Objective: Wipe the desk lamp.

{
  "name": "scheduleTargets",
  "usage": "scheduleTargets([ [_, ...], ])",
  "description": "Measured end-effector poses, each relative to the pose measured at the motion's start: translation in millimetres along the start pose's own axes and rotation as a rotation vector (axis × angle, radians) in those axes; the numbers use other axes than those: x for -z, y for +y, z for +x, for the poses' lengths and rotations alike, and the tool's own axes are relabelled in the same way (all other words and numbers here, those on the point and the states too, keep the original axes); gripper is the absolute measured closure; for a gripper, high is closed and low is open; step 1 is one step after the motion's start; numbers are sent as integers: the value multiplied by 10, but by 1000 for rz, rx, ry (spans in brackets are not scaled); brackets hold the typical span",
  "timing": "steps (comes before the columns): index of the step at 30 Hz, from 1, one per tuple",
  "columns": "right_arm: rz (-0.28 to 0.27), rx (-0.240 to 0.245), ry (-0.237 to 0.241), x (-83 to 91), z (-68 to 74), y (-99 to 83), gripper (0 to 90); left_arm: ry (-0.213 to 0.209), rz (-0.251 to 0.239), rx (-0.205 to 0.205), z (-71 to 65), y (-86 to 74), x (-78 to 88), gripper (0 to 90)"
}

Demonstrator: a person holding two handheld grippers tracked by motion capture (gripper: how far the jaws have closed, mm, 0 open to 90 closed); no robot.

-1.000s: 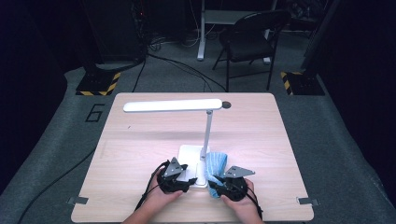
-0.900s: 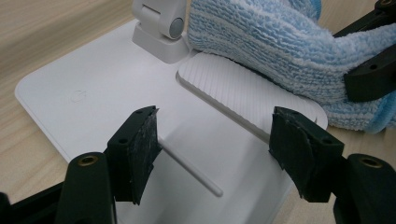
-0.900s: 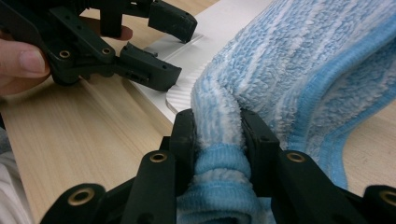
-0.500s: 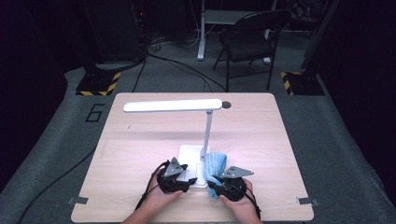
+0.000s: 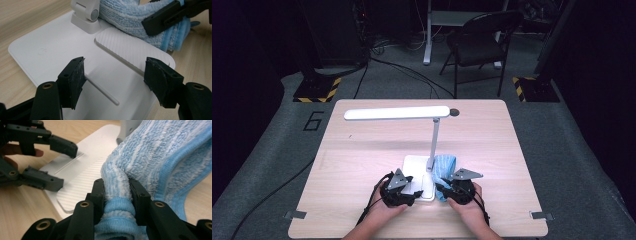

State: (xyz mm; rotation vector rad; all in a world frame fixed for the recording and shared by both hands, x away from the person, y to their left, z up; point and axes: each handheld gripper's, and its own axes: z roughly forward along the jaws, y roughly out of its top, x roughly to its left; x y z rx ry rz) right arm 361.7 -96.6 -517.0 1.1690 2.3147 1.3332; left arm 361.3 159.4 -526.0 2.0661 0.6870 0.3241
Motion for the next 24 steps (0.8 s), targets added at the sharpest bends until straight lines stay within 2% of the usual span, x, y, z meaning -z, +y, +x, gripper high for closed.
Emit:
scheduleTargets([
  [3, -36, 2, -21, 35, -43, 9, 682, -1, 0, 0, 1, 0, 0, 330],
  [5, -51, 16, -53, 80, -75, 25, 679, -1, 0, 0, 3, 0, 1, 330],
  [7, -57, 27, -69, 148, -130, 53, 679, -2, 0, 0, 4, 0, 1, 331],
  [8, -57, 14, -68, 167, -141, 57, 678, -2, 0, 0, 5, 0, 1, 330],
  [13, -77, 5, -94, 283, -253, 76, 678, -2, 0, 0, 5, 0, 1, 331],
  [16, -94, 11, -136, 358, -345, 82, 678, -2, 1, -2, 8, 1, 1, 331],
  [18, -103, -4, -166, 416, -412, 88, 677, -4, 1, -2, 11, 1, 1, 331],
  [24, -102, 4, -206, 534, -567, 68, 675, -5, 0, -3, 12, 1, 0, 331],
])
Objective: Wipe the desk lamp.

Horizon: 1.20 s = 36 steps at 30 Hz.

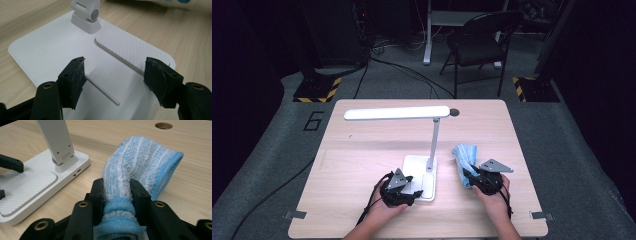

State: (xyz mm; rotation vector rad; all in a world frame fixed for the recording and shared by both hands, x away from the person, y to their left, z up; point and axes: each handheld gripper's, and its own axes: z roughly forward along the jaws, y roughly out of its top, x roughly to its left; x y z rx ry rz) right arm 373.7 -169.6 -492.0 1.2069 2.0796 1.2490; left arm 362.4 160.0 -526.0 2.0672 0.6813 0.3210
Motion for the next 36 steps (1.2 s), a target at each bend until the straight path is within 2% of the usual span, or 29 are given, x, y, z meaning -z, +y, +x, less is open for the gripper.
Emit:
scheduleTargets([
  [4, 8, -17, -10, 22, -87, -26, 674, 0, 0, 1, 2, 2, -3, 331],
  [10, 31, 9, -65, -18, -167, -54, 665, 3, 1, 2, 1, 3, -4, 331],
  [12, 40, 9, -66, -41, -192, -67, 662, 3, 1, 2, 2, 3, -3, 331],
  [17, 105, 0, -81, -106, -249, -128, 651, -1, 0, 0, 4, 3, -4, 332],
  [23, 96, -22, -110, -92, -287, -166, 634, 4, -2, -3, 19, 8, -4, 334],
  [24, 110, -24, -111, -85, -290, -161, 634, 1, -5, 11, 12, 7, -10, 334],
  [26, 110, -32, -124, -77, -302, -168, 632, 1, -1, 8, 20, 12, -9, 337],
  [28, 109, -42, -131, -68, -310, -175, 630, 1, 0, 27, 29, 19, -6, 353],
  [29, 114, -43, -140, -59, -312, -177, 627, 0, 3, 18, 48, 23, 1, 366],
  [30, 111, -29, -148, -56, -322, -180, 620, -1, 4, 28, 53, 27, 3, 380],
  [31, 107, -44, -156, -54, -314, -182, 610, -4, 6, 38, 51, 30, 2, 386],
  [32, 101, -36, -159, -51, -324, -188, 601, -2, 6, 41, 51, 36, 1, 390],
  [34, 102, -57, -151, -33, -320, -193, 577, 7, 16, 22, 61, 53, 9, 396],
  [36, 98, -65, -147, -24, -321, -198, 557, 8, 15, 26, 58, 73, 10, 396],
])
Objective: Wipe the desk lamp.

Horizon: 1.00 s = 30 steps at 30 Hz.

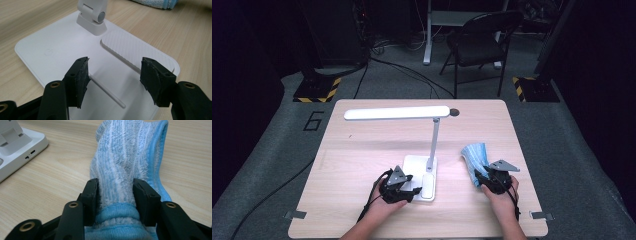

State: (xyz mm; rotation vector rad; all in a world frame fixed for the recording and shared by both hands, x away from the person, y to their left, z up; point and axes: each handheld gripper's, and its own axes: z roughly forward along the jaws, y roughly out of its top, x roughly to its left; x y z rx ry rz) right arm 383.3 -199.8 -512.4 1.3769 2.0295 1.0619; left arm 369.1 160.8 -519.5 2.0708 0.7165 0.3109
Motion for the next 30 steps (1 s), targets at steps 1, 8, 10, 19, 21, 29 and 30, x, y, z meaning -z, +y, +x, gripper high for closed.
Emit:
scheduleTargets([
  [1, -5, 2, 1, 4, -2, -1, 546, 1, 2, -3, 2, 19, 8, 396],
  [8, -47, -2, 4, 80, 40, 2, 472, -6, -24, 1, -11, 183, 32, 394],
  [10, -57, 3, 1, 96, 54, 4, 458, -5, -23, 0, -9, 244, 31, 395],
  [19, -103, 17, 16, 152, 111, 23, 449, 13, -51, 10, 37, 520, -1, 402],
  [21, -111, 8, 16, 135, 113, 17, 449, 17, -50, 8, 41, 582, -17, 402],
  [29, -95, 10, 18, 127, 93, 16, 450, 30, -72, 23, 44, 797, -121, 405],
  [30, -93, 9, 23, 125, 93, 17, 450, 36, -81, 28, 39, 821, -144, 408],
])
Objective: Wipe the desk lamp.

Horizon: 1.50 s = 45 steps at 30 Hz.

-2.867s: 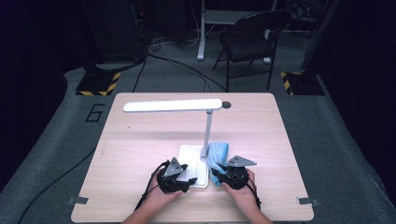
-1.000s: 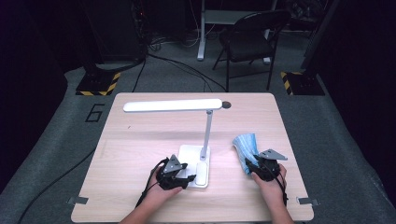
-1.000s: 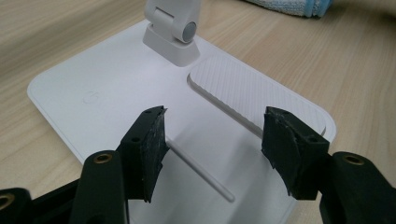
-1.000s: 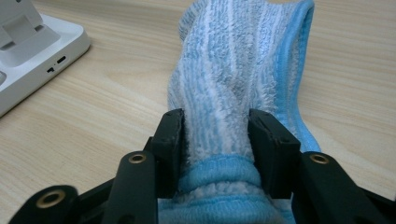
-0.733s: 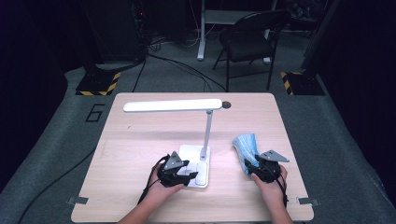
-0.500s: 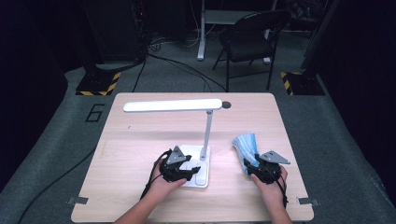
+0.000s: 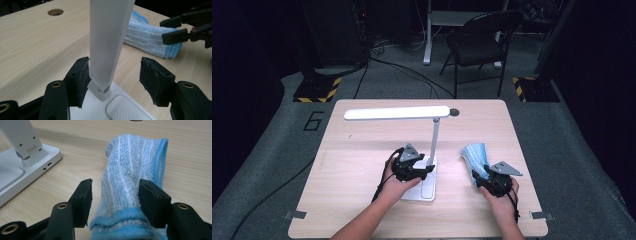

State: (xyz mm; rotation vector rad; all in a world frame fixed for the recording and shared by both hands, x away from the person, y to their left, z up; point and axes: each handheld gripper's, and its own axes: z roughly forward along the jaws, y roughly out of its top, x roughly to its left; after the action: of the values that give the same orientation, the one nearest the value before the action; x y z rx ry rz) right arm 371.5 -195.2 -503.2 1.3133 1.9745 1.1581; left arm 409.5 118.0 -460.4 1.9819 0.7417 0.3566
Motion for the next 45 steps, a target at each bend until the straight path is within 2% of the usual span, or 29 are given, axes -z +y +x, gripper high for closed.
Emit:
scheduleTargets([
  [3, 5, -8, -2, -11, -10, -3, 451, -2, -12, 4, -20, 70, -56, 421],
  [4, 3, -11, 3, -11, -14, -5, 451, -2, -22, 27, -46, 87, -75, 422],
  [5, 6, -12, 1, -7, -20, -8, 451, 2, -29, -4, -27, 110, -90, 425],
  [6, 5, -17, 4, -10, -23, -10, 451, 12, -27, 6, -38, 126, -113, 426],
  [10, 8, -28, 5, -16, -43, -15, 452, 39, -29, -2, -29, 183, -163, 434],
  [16, 6, -34, 9, -17, -45, -14, 452, 77, -45, -7, -19, 227, -188, 533],
  [19, 7, -34, 11, -22, -42, -13, 453, 80, -49, -16, -9, 227, -185, 573],
  [25, 3, -41, 11, -21, -44, -11, 455, 94, -43, -42, -22, 232, -166, 590],
  [30, 0, -46, 18, -19, -48, -11, 455, 100, -49, -38, -26, 226, -163, 597],
  [33, -1, -43, 18, -19, -49, -12, 456, 92, -50, -35, -23, 223, -163, 597],
  [35, 2, -45, 17, -19, -49, -14, 456, 79, -51, -53, -3, 222, -164, 595],
  [40, 2, -48, 18, -19, -57, -12, 456, 54, -51, -66, 33, 225, -169, 588],
  [41, 3, -53, 18, -18, -55, -13, 456, 50, -44, -80, 52, 233, -169, 585],
  [42, 1, -51, 19, -21, -59, -14, 456, 39, -45, -72, 59, 234, -176, 582],
  [44, 1, -57, 21, -18, -55, -13, 456, 28, -44, -101, 112, 249, -186, 570],
  [45, -1, -61, 20, -18, -53, -13, 456, 29, -44, -91, 121, 250, -192, 561],
])
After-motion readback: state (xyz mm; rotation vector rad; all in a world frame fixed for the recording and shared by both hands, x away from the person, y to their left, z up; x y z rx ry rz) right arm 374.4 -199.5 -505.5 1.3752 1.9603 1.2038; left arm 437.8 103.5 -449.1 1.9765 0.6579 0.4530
